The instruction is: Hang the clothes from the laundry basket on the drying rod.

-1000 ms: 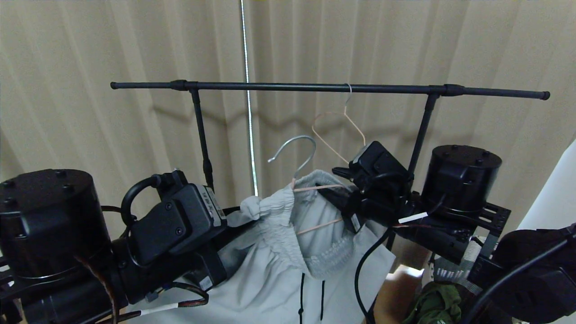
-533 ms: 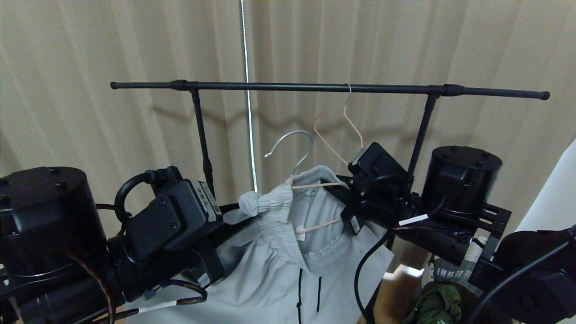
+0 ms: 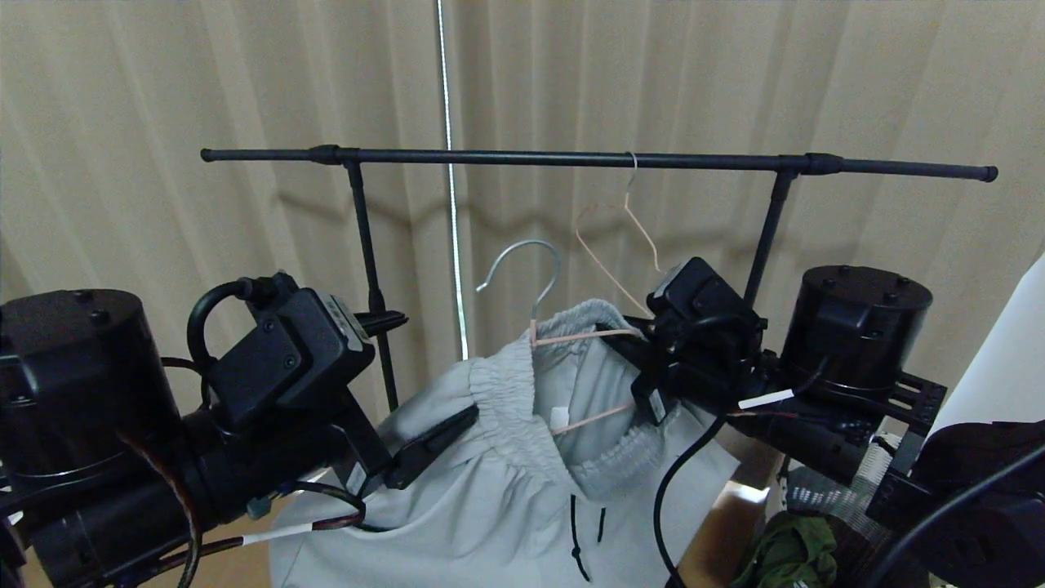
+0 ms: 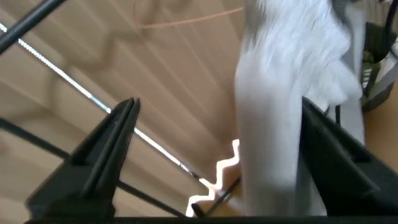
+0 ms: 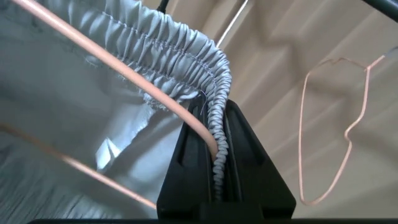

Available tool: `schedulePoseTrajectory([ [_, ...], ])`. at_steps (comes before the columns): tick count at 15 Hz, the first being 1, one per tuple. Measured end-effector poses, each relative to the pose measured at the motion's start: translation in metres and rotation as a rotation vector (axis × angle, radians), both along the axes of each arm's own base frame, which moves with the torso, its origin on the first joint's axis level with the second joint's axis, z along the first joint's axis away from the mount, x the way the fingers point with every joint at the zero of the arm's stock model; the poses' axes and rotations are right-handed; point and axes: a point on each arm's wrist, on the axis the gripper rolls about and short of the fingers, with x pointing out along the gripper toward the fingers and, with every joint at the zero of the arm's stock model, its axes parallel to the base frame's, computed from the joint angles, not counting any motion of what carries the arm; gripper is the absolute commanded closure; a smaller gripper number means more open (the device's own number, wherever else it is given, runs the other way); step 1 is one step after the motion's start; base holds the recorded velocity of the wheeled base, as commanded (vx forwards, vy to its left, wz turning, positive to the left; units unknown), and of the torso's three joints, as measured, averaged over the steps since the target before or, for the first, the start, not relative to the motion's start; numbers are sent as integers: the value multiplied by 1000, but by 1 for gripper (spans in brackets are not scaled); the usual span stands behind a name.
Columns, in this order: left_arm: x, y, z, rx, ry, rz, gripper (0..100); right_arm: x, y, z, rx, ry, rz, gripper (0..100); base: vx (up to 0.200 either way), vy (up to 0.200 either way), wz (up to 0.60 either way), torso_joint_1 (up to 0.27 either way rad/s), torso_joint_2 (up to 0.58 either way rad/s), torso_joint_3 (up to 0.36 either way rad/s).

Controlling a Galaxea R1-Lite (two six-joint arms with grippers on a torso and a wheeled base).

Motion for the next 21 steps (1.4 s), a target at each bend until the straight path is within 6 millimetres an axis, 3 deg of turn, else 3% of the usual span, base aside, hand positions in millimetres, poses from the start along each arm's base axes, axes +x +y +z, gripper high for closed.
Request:
schedulePoseTrajectory([
  [11,-16,17,5,-148,70,3,0,24,-53,6,-2,-13,-265,100,0,0,0,0,0,0],
  [16,-27,37,-10,-130,98,57,0,27,-82,19,35,-38,-362,100,0,0,0,0,0,0],
  [21,-22,47,-35,-27,148,121,0,12,-90,42,80,-104,-367,100,0,0,0,0,0,0],
])
